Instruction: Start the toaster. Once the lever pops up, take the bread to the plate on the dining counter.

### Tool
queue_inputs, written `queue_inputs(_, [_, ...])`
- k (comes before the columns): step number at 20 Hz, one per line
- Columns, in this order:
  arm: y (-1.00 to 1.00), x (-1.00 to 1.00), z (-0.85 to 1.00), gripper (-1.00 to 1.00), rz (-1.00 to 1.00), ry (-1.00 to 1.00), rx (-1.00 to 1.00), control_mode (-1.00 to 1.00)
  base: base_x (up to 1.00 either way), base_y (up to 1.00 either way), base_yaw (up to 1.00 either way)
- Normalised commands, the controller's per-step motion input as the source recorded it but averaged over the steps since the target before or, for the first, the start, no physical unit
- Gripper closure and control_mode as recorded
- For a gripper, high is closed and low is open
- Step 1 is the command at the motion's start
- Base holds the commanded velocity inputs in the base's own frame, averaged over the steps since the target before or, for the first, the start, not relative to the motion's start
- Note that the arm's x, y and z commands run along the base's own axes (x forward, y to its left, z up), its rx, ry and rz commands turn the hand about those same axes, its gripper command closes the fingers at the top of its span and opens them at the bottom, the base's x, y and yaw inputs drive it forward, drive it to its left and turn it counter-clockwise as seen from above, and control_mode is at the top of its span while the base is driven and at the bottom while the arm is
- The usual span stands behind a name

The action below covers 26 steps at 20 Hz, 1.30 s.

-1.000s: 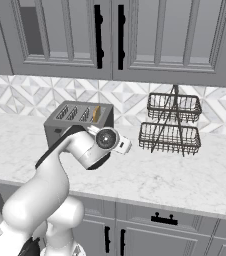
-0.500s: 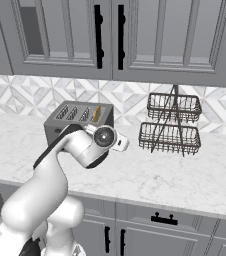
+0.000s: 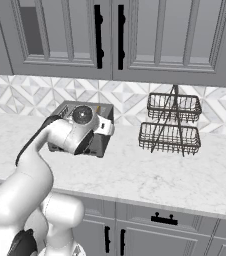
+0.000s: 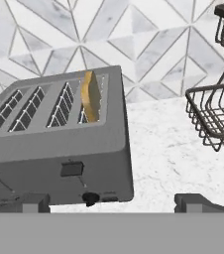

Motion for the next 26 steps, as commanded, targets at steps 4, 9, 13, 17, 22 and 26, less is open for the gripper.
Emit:
queue_inputs(4, [0.35,0.08,0.09,-1.0,0.01,0.15,-0.08,-1.0,0.0,0.0,0.0])
queue_inputs(9, [0.07,0.34,0.0,-1.0,-0.04,0.01,0.09,-1.0,0.0,0.0,0.0])
queue_inputs(13, [0.02,0.34,0.0,-1.0,-0.05,-0.09,0.15,-1.0,0.0,0.0,0.0])
queue_inputs(17, [0.32,0.11,-0.01,-1.0,0.0,-0.22,0.02,-1.0,0.0,0.0,0.0])
queue_inputs(22, [0.37,0.14,-0.02,-1.0,0.0,-0.05,0.0,-1.0,0.0,0.0,0.0])
queue_inputs(26, [0.03,0.28,-0.03,-1.0,0.0,0.0,0.0,-1.0,0.0,0.0,0.0])
